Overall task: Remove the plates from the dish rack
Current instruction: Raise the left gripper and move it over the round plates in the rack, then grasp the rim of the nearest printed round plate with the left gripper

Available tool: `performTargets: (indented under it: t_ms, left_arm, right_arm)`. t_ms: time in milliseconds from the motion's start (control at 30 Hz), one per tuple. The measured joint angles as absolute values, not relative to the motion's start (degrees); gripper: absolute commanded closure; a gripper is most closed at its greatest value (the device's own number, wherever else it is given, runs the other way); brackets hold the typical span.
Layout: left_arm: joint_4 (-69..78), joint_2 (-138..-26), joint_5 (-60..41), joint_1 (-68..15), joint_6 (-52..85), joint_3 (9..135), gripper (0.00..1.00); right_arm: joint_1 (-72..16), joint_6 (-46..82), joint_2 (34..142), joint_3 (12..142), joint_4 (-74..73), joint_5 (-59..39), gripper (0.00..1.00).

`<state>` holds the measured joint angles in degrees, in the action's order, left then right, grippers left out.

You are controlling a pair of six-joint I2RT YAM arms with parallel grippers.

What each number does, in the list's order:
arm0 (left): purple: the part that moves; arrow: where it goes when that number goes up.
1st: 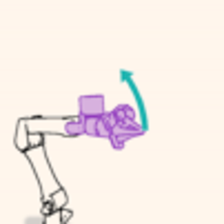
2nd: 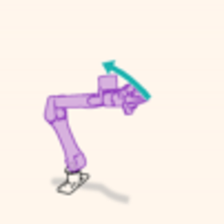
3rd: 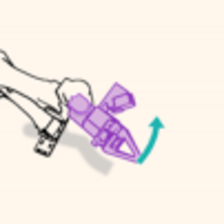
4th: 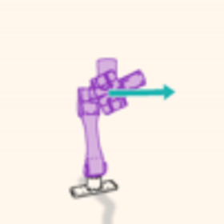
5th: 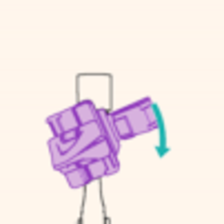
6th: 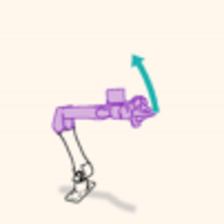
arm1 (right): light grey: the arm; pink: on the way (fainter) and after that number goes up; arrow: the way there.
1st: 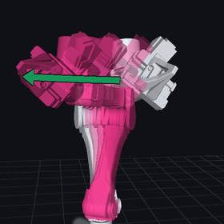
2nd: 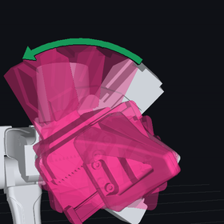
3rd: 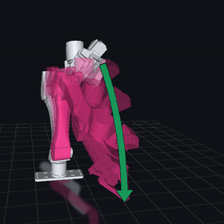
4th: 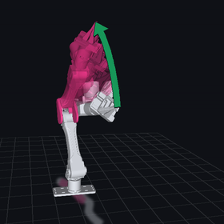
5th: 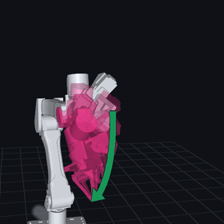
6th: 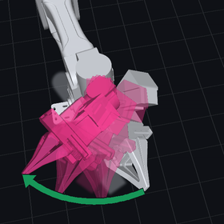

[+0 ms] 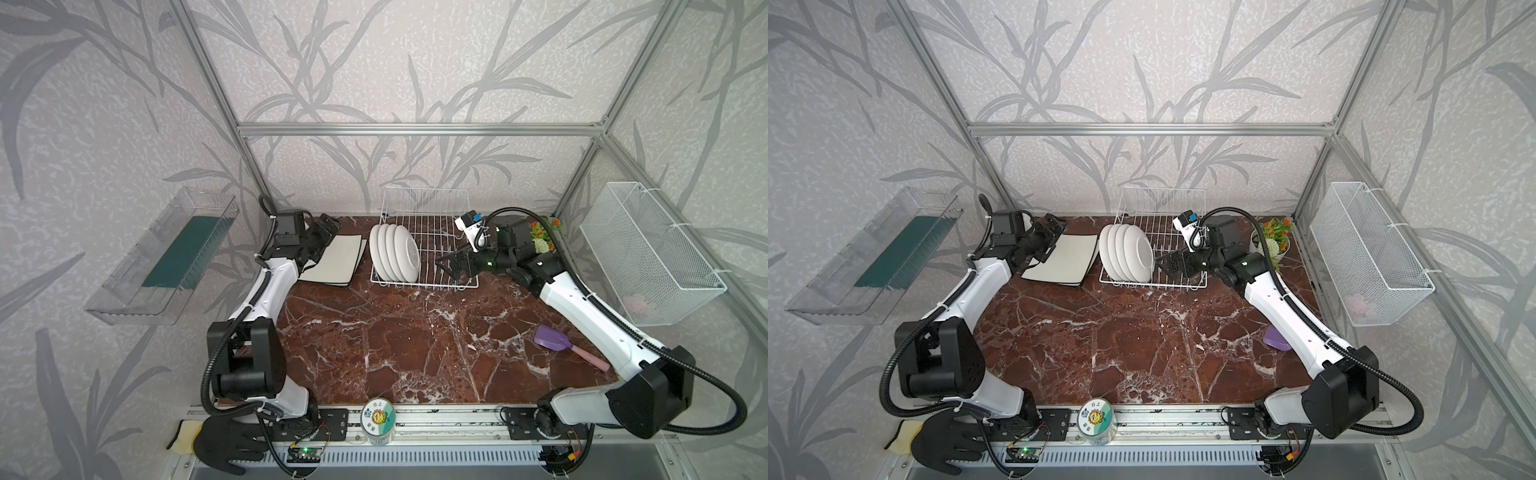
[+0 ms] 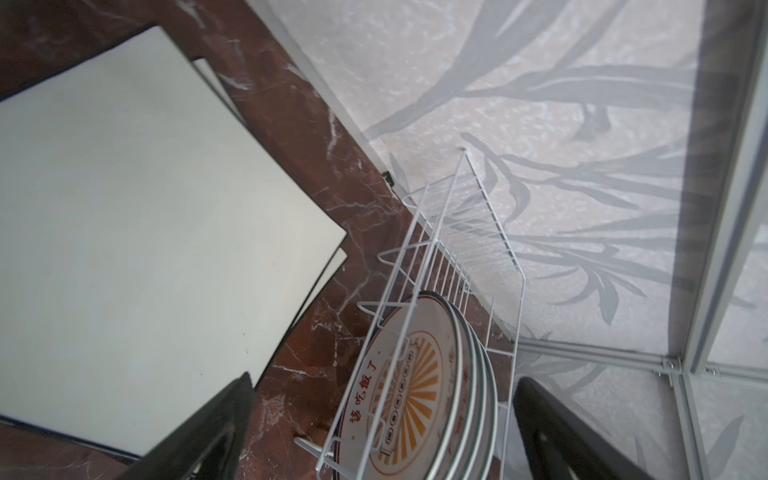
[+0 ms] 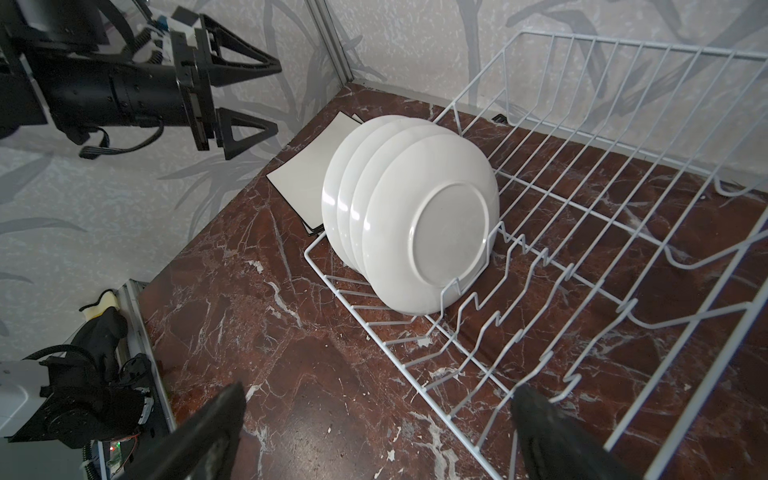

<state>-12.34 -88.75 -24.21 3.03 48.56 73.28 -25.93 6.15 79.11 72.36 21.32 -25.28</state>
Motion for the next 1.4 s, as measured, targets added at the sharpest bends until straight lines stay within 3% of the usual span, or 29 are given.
performTargets:
  t_ms: [233, 400, 567, 900, 1400]
  left_arm:
    - [-21.63, -90.11, -27.46, -2.28, 38.46, 82.52, 0.07]
    - [-24.03, -90.32, -28.60, -4.45, 36.38, 80.86, 0.16]
    - [-24.95, -90.28, -28.18, -4.51, 36.12, 75.50, 0.36]
    - [-24.12, -89.12, -30.24, -4.47, 35.51, 70.35, 0.34]
    - [-24.12, -94.63, -35.46, -5.41, 30.79, 79.37, 0.58]
  right_arm:
    - [-25.93, 5.98, 79.09, 72.20, 21.43, -24.16, 0.01]
    - [-25.93, 5.82, 79.02, 72.14, 22.83, -21.96, 0.01]
    - [-25.93, 5.69, 78.43, 71.83, 24.27, -19.94, 0.01]
    - [-25.93, 5.69, 77.95, 71.72, 25.17, -18.44, 0.01]
    - [-25.93, 5.69, 77.95, 71.70, 25.15, -18.44, 0.01]
